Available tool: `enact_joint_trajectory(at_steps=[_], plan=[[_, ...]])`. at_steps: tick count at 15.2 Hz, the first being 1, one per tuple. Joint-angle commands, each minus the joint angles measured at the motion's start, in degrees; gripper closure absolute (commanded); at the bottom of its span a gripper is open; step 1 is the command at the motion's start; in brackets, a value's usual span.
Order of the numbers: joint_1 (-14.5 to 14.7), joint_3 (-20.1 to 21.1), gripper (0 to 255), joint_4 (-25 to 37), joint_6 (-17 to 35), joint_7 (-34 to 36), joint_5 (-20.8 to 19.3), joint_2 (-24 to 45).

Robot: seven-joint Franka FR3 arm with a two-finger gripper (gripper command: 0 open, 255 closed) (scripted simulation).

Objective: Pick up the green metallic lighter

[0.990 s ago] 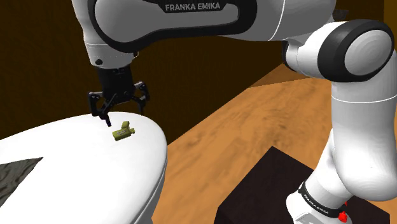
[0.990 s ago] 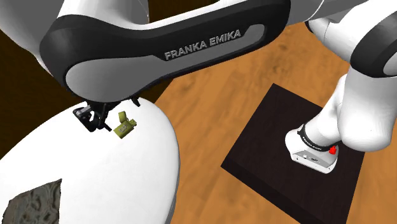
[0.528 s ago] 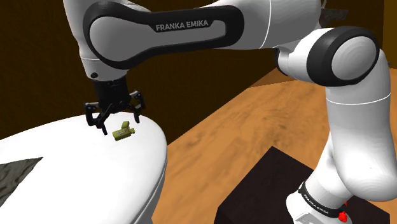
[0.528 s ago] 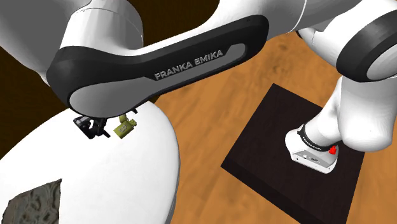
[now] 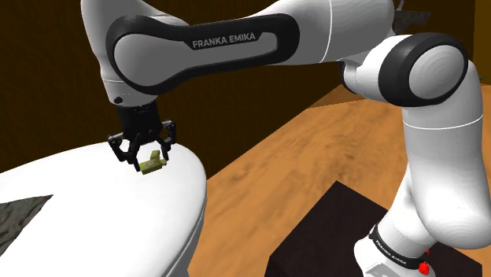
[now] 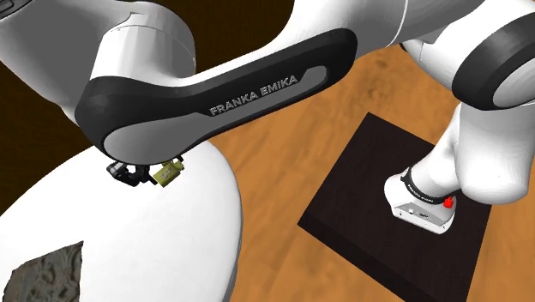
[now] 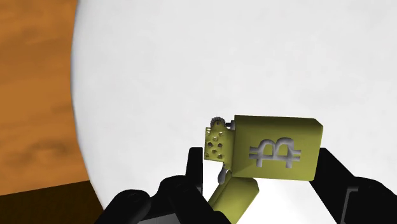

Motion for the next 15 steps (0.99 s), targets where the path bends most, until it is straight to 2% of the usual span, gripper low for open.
enact_joint_trajectory(at_steps=[1, 5, 15], plan=[[0.0, 0.0, 255, -0.1, 0.1, 0.0, 0.0, 0.1], [0.0, 0.0, 255, -0.2, 0.0, 0.0, 0.0, 0.0], [1.6, 0.1, 255, 9.4, -8.4, -0.2, -0.3, 1.1]])
